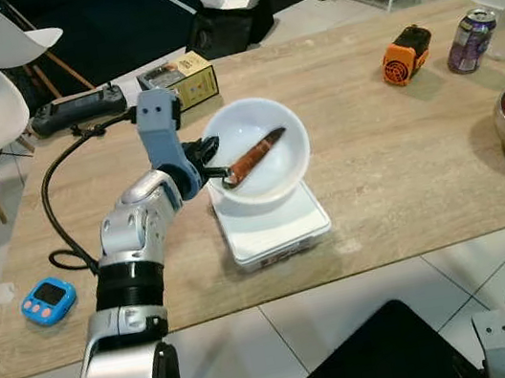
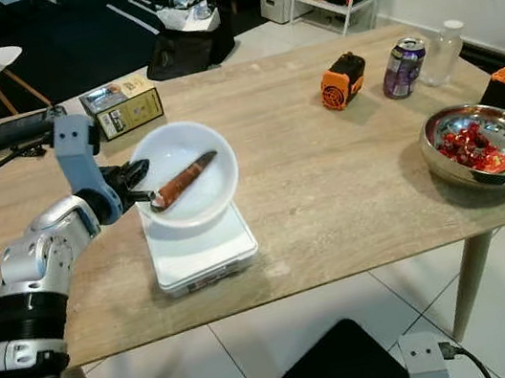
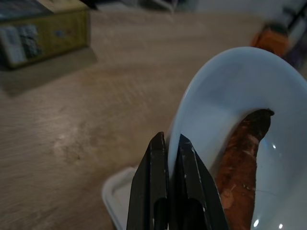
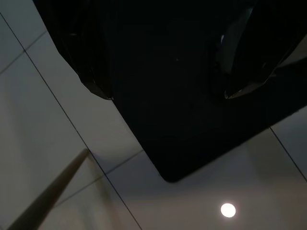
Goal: Restocking fridge
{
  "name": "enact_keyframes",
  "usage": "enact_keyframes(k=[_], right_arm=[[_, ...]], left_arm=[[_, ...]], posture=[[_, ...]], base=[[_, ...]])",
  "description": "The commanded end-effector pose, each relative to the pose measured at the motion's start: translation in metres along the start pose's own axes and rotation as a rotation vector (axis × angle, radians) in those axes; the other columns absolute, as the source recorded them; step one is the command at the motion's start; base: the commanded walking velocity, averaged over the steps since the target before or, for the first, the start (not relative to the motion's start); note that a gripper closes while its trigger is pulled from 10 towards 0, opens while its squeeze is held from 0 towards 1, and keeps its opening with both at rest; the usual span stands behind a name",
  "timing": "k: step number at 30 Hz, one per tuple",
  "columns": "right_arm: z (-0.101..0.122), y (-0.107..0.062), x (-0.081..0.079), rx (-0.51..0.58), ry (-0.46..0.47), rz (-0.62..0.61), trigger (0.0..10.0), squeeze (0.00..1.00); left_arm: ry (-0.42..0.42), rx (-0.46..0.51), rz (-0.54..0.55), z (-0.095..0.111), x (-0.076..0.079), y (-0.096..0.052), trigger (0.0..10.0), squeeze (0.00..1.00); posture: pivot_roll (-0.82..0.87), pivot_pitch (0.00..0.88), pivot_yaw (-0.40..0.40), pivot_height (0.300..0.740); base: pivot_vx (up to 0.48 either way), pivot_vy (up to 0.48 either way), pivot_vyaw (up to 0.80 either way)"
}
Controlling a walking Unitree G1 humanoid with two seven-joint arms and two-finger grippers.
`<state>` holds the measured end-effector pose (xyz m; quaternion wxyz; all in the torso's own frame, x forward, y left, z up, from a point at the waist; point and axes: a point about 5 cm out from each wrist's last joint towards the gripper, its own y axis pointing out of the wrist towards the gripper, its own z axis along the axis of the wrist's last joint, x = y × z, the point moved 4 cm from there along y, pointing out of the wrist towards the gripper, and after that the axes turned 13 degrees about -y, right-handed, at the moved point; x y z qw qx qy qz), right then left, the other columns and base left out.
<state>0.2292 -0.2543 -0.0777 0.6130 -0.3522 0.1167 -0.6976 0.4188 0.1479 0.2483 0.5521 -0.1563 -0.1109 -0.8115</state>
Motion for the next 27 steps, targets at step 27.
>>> enact_keyframes(k=[27], right_arm=[[0.006, 0.000, 0.012, 0.038, 0.015, -0.092, 10.0, 0.04]], left_arm=[[-0.313, -0.146, 0.175, -0.003, 0.030, -0.013, 10.0, 0.00]], posture=[[-0.04, 0.137, 0.031, 0.717]], base=[[0.000, 0.000, 0.00]])
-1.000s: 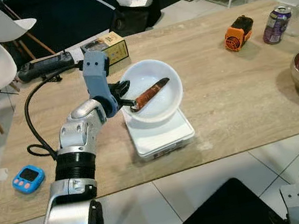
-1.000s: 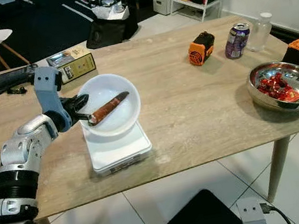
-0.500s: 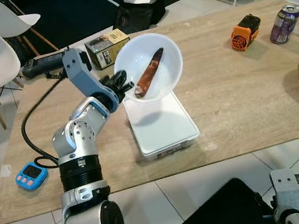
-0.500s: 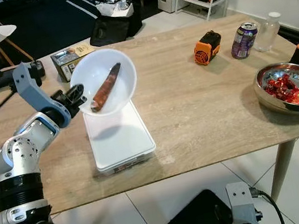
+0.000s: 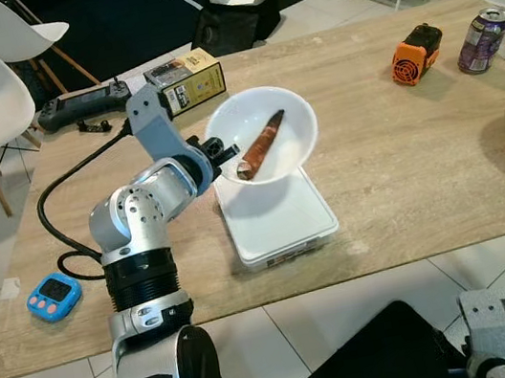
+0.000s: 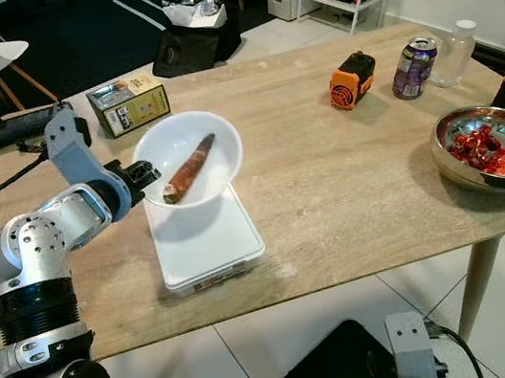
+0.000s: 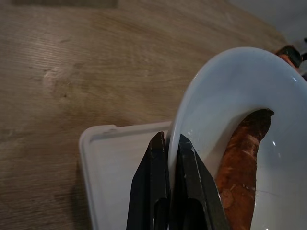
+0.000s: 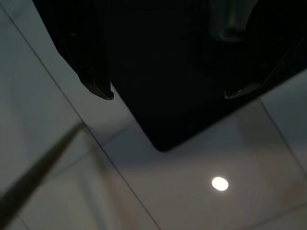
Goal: Restocking fridge
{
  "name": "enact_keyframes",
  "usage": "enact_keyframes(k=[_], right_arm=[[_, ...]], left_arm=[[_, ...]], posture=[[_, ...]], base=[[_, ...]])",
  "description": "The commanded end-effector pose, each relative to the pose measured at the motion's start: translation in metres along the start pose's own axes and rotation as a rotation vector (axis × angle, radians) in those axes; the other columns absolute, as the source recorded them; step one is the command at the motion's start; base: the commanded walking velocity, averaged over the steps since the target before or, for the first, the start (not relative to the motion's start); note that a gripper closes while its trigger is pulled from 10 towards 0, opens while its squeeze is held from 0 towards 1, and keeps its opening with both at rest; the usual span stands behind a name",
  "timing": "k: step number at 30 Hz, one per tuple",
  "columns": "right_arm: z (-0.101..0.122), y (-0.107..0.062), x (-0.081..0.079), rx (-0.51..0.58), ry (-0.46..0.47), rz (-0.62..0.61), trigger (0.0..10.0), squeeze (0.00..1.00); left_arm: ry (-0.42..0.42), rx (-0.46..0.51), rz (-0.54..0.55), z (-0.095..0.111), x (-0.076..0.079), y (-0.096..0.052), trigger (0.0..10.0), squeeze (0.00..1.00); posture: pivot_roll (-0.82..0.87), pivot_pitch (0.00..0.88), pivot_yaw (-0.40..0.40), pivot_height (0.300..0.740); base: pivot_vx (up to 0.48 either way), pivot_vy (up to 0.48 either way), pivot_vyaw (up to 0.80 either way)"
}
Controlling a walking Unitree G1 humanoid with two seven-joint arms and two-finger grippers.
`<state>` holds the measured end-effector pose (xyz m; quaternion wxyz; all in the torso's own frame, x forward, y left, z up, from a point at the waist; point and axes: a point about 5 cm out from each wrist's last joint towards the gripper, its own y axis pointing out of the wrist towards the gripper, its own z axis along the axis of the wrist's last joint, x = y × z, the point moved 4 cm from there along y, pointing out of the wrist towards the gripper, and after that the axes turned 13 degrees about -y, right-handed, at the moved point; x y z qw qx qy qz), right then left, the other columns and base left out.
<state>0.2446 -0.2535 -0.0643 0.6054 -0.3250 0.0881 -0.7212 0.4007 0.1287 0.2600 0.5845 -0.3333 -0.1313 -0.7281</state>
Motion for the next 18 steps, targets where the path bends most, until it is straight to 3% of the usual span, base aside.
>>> enact_keyframes(k=[1, 6, 12, 18], right_arm=[[-0.013, -0.005, 0.008, -0.034, -0.008, -0.039, 10.0, 0.04], [-0.010, -0.005, 0.019, -0.015, -0.007, -0.093, 10.0, 0.03], [0.001, -0.001, 0.018, 0.027, 0.005, -0.098, 10.0, 0.03], [0.004, 0.000, 0.018, 0.027, -0.002, -0.110, 10.0, 0.03]], left_arm=[[0.019, -0.011, -0.001, -0.006, 0.000, -0.003, 10.0, 0.00], [0.059, -0.006, -0.003, -0.013, 0.002, -0.008, 10.0, 0.00], [-0.012, -0.039, -0.042, -0.022, 0.009, -0.017, 10.0, 0.00], [0.012, -0.007, -0.029, -0.020, 0.009, -0.019, 10.0, 0.00]], posture=[[-0.04, 0.137, 0.031, 0.717], [-0.04, 0.140, 0.032, 0.717], [-0.04, 0.141, 0.030, 0.717], [-0.03, 0.139, 0.025, 0.717]], base=[[0.000, 0.000, 0.00], [0.000, 0.000, 0.00], [0.000, 0.000, 0.00], [0.000, 0.000, 0.00]])
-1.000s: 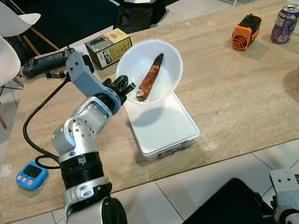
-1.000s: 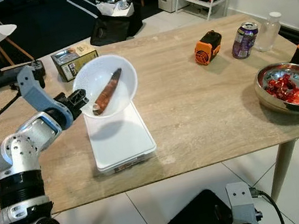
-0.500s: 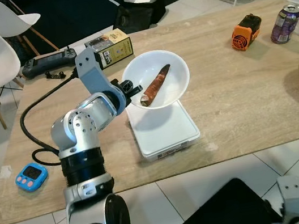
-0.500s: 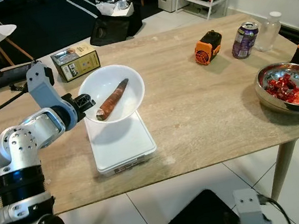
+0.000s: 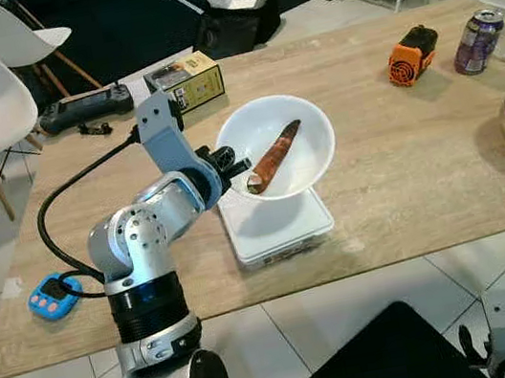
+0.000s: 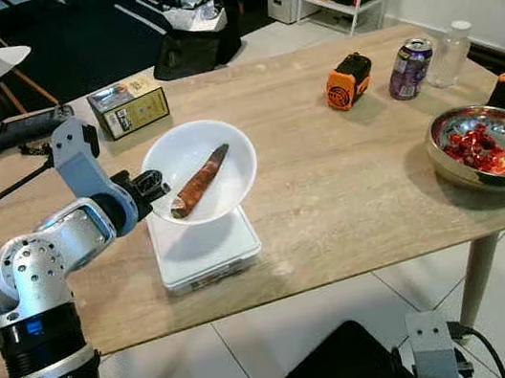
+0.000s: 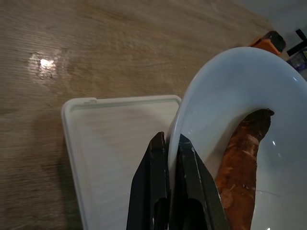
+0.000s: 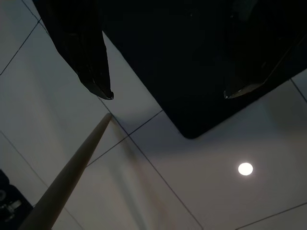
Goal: Restocking fridge
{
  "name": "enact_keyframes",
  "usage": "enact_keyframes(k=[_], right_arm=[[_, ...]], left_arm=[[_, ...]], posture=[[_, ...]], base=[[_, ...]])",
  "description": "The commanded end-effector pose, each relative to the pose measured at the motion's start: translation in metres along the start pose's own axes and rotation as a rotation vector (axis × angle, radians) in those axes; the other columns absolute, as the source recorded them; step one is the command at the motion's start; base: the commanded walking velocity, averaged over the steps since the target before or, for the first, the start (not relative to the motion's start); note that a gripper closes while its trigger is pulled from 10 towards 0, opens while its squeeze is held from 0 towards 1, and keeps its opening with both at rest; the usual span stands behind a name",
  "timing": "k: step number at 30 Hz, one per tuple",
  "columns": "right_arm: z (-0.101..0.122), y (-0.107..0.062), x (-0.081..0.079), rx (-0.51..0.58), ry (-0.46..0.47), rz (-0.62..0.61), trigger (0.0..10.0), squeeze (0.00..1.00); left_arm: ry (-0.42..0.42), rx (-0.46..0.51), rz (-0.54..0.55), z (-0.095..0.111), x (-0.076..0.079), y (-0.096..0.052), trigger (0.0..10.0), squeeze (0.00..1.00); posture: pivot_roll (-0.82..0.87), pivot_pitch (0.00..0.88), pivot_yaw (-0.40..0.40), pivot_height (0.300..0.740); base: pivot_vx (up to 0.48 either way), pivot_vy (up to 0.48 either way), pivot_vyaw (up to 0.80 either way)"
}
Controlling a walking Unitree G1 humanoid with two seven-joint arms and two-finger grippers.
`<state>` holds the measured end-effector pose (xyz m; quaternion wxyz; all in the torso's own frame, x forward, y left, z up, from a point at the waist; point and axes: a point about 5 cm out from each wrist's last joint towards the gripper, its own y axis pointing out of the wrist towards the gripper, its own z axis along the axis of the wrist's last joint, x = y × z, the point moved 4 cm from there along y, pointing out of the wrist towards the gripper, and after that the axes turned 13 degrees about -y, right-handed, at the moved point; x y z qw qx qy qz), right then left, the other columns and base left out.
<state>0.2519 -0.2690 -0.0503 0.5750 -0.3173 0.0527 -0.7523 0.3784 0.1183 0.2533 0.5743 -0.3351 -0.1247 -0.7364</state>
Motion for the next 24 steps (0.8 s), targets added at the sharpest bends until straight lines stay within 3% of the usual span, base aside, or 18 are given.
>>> enact_keyframes(k=[1, 13, 24], right_arm=[[-0.006, -0.003, -0.001, -0.019, 0.002, -0.006, 10.0, 0.03], [-0.018, -0.007, -0.005, -0.057, -0.010, 0.021, 10.0, 0.03], [-0.018, -0.007, -0.006, -0.061, -0.003, 0.025, 10.0, 0.02]], left_arm=[[0.005, 0.014, -0.009, -0.001, 0.003, -0.002, 10.0, 0.00], [0.073, 0.033, 0.057, -0.009, -0.012, -0.005, 10.0, 0.00], [0.130, 0.024, 0.068, -0.015, -0.014, -0.005, 10.0, 0.00]], posture=[[-0.03, 0.139, 0.025, 0.717], [-0.04, 0.141, 0.016, 0.717], [-0.04, 0.144, 0.015, 0.717]], base=[[0.000, 0.000, 0.00], [0.000, 0.000, 0.00], [0.000, 0.000, 0.00]])
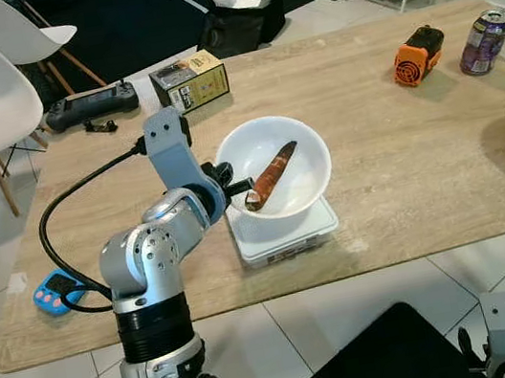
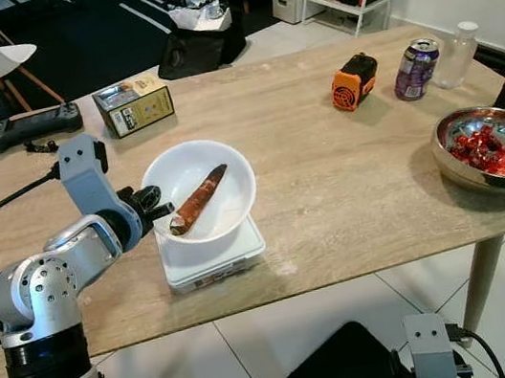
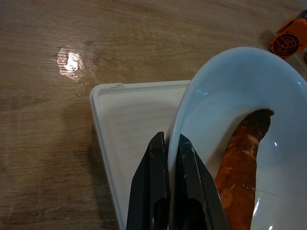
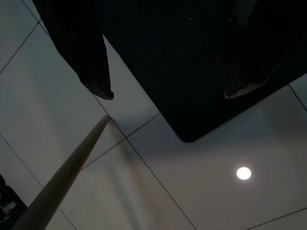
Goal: Restocking fridge
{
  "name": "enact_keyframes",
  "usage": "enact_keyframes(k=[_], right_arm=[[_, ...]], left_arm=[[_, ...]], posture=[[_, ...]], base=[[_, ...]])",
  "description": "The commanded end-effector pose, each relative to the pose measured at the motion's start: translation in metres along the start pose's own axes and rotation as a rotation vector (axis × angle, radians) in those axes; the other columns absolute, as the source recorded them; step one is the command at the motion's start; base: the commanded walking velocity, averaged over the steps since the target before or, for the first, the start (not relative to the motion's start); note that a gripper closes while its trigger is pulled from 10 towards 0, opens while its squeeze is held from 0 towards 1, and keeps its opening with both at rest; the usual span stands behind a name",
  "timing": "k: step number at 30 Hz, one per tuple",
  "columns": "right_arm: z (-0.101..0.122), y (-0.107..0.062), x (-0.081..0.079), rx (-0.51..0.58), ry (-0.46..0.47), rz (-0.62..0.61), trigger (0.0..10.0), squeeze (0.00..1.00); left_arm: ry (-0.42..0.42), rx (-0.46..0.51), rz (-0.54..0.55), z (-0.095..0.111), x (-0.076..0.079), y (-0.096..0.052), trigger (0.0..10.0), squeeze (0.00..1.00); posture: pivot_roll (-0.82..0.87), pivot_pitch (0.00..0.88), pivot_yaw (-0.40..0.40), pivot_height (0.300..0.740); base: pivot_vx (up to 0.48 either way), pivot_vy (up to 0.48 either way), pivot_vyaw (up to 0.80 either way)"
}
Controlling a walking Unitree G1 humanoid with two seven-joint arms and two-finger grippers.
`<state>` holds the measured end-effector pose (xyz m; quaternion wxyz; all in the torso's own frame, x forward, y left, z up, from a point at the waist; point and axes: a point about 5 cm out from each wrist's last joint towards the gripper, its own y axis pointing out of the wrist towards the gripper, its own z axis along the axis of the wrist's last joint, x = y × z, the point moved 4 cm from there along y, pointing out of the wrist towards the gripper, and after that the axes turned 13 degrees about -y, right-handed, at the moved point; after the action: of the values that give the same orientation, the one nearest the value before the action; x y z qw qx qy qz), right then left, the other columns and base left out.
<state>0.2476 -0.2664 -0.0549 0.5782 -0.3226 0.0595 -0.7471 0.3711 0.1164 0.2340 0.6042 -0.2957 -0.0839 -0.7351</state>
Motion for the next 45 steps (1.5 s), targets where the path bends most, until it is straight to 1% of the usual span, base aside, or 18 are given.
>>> enact_keyframes(k=[1, 4, 8, 29, 45], right_arm=[[-0.0131, -0.0046, -0.0023, -0.046, 0.002, 0.010, 10.0, 0.02], [-0.0131, -0.0046, -0.0025, -0.046, 0.003, 0.012, 10.0, 0.02], [-0.0131, -0.0044, -0.0027, -0.048, 0.005, 0.014, 10.0, 0.02], [-0.0132, -0.0044, -0.0048, -0.051, 0.009, 0.024, 10.0, 0.03], [-0.0125, -0.0039, -0.0053, -0.052, 0.007, 0.025, 10.0, 0.03]], left_arm=[[0.020, 0.020, 0.006, 0.0027, -0.0047, -0.0028, 10.0, 0.00], [0.023, 0.024, 0.007, 0.0025, -0.0051, -0.0028, 10.0, 0.00], [0.028, 0.026, 0.009, 0.0028, -0.0056, -0.0024, 10.0, 0.00], [0.040, 0.025, 0.013, 0.0022, -0.0083, -0.0019, 10.0, 0.00], [0.047, 0.022, 0.004, 0.0011, -0.0067, -0.0010, 10.0, 0.00]], posture=[[-0.04, 0.144, 0.015, 0.717], [-0.04, 0.144, 0.015, 0.717], [-0.04, 0.146, 0.013, 0.717], [-0.03, 0.149, 0.016, 0.717], [-0.03, 0.140, 0.018, 0.717]], base=[[0.000, 0.000, 0.00], [0.000, 0.000, 0.00], [0.000, 0.000, -0.56], [0.000, 0.000, -0.78], [0.000, 0.000, -0.78]])
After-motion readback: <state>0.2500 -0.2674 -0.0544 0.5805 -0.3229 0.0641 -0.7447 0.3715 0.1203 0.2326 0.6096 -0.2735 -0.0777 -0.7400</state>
